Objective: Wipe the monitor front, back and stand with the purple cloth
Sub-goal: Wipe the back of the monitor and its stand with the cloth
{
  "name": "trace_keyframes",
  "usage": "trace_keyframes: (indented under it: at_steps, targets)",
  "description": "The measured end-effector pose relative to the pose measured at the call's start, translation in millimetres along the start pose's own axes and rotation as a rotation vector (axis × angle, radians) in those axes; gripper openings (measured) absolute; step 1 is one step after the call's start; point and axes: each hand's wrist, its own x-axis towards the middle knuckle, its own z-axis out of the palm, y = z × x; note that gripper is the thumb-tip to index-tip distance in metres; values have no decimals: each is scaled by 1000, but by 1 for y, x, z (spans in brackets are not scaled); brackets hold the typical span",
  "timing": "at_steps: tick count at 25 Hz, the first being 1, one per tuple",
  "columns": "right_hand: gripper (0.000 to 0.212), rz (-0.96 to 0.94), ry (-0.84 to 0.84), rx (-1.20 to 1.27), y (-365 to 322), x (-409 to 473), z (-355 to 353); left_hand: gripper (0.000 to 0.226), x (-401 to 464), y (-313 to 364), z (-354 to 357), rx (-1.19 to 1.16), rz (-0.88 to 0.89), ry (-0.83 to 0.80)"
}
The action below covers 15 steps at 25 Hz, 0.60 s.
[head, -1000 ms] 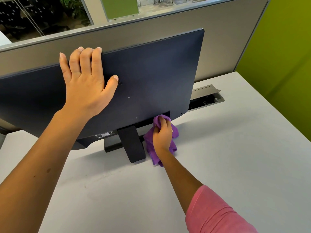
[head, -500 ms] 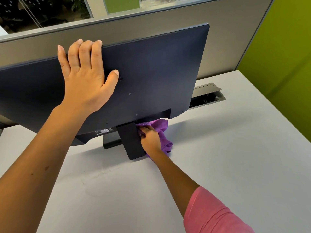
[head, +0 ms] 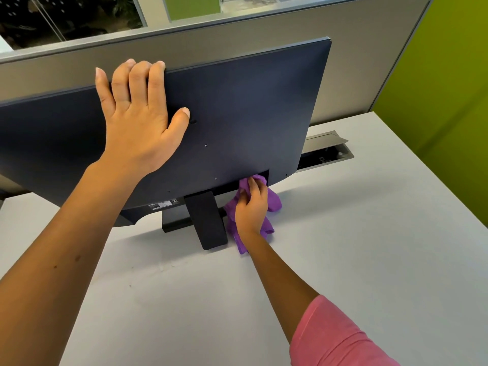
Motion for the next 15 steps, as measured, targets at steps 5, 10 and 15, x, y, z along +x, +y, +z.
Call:
trace_keyframes:
  at_steps: [5, 10, 15]
  targets:
    - [36, -301, -183, -344, 12, 4, 8, 60, 1, 0, 1, -8, 0, 4]
    - [12, 288, -250, 31, 1, -5, 13, 59, 0, 0, 0, -9, -4, 5]
    - [30, 517, -365, 61, -9, 3, 1, 58, 0, 2, -1, -16, -6, 7]
